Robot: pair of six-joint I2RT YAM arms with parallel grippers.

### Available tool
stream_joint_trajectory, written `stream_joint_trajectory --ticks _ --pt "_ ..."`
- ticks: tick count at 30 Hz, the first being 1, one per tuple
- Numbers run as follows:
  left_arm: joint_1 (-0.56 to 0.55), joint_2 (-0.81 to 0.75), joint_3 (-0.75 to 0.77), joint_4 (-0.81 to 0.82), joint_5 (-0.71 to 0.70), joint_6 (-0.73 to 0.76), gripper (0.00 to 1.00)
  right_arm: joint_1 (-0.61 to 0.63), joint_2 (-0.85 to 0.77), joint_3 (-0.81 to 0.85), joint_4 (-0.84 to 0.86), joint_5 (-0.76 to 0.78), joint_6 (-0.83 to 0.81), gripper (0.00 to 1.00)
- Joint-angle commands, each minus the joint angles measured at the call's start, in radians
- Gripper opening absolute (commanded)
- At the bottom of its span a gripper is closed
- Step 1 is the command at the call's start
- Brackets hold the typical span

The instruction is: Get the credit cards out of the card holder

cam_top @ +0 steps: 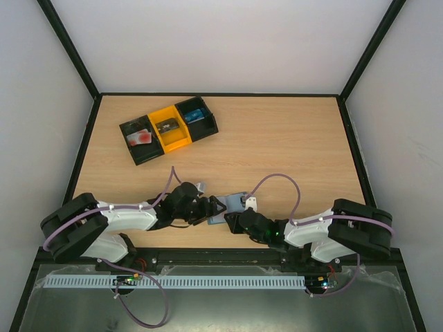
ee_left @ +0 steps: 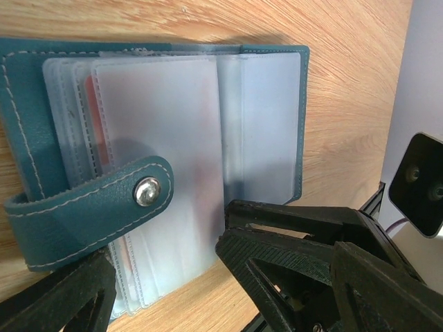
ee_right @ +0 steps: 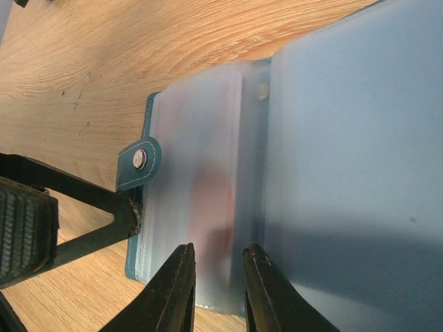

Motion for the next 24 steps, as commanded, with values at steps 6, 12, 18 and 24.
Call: stream_joint_trajectory --ticks 6,12,18,24 --pt "-0.006 0.038 0.013 0.082 0.031 0.0 0.86 -0.003 0.038 -0.006 0.045 -0.001 0.011 0.21" --pt "-0.006 0.017 0.021 0.089 0.027 0.001 0.86 -0.003 0.035 -0.007 0.045 0.001 0.012 0.21" --pt "-0.008 -0.002 0.022 0.08 0.023 0.001 0.86 -0.003 0.038 -0.007 0.05 -0.005 0.012 0.21" --pt "-0.014 -0.014 0.032 0.061 0.024 0.001 0.84 -0.002 0.028 -0.008 0.043 -0.003 0.012 0.22"
